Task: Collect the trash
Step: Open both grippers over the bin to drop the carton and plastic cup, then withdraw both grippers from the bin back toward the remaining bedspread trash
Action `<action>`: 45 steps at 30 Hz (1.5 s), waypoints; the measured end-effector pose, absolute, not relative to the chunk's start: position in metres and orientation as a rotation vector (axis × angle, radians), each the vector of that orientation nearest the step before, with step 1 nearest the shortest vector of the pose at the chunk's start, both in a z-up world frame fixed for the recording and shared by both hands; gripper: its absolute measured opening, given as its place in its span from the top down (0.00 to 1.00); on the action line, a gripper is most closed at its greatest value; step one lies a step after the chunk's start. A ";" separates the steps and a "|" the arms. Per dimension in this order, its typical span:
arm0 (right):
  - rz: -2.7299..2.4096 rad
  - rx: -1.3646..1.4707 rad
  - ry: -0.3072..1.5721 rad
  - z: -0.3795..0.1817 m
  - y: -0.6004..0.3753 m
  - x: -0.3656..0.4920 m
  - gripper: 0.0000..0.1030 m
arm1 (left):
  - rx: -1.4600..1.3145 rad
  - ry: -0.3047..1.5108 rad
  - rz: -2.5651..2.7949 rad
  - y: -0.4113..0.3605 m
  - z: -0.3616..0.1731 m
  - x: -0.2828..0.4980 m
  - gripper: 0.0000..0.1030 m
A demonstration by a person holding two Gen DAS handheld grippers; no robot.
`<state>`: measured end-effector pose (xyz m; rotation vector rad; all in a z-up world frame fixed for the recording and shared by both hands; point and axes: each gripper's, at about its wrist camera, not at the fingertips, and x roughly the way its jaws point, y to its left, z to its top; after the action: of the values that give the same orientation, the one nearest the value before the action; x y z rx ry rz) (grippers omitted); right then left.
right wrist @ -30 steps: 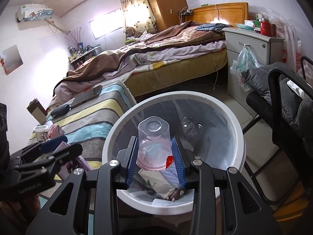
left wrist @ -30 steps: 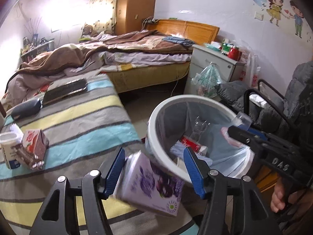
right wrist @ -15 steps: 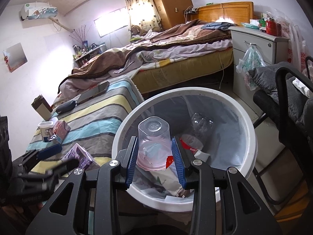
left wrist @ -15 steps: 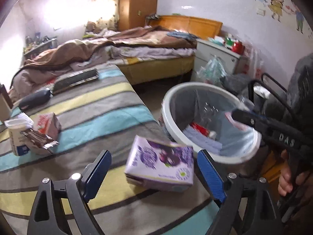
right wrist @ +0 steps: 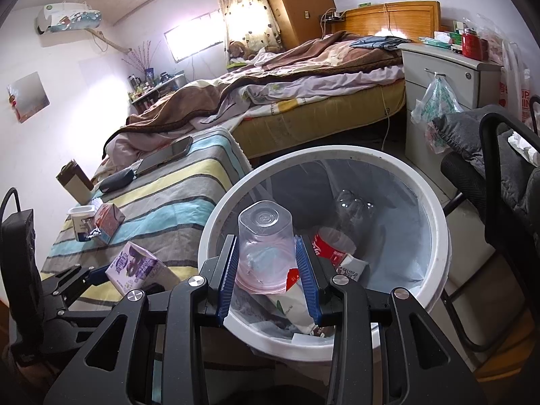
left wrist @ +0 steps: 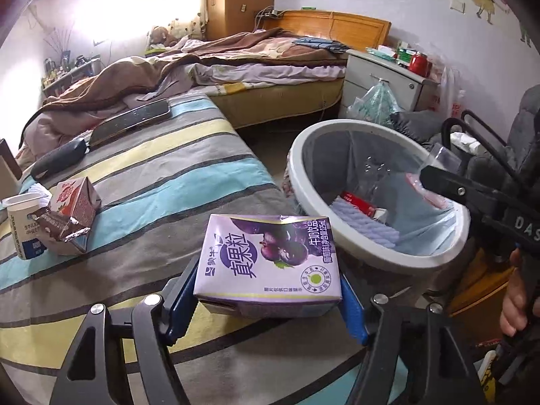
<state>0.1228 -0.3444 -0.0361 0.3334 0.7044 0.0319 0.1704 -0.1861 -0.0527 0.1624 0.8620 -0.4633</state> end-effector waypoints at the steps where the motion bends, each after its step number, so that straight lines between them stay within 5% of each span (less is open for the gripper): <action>1: 0.031 0.335 0.704 -0.036 -0.345 0.123 0.64 | 0.160 0.856 -0.463 -0.186 -0.051 0.171 0.30; 29: -0.086 0.288 0.798 -0.048 -0.390 0.140 0.63 | 0.096 0.860 -0.683 -0.288 -0.025 0.223 0.29; 33: -0.092 0.297 0.806 -0.049 -0.392 0.139 0.63 | 0.079 0.840 -0.680 -0.284 -0.022 0.222 0.22; 37: -0.105 0.293 0.799 -0.049 -0.391 0.136 0.51 | 0.067 0.831 -0.661 -0.275 -0.016 0.220 0.22; 45: -0.106 0.297 0.770 -0.039 -0.385 0.131 0.51 | 0.063 0.804 -0.608 -0.248 -0.004 0.209 0.22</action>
<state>0.1309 -0.3848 -0.0390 0.2971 0.7696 -0.1060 0.2091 -0.2479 -0.0037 0.0635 0.8036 -0.6080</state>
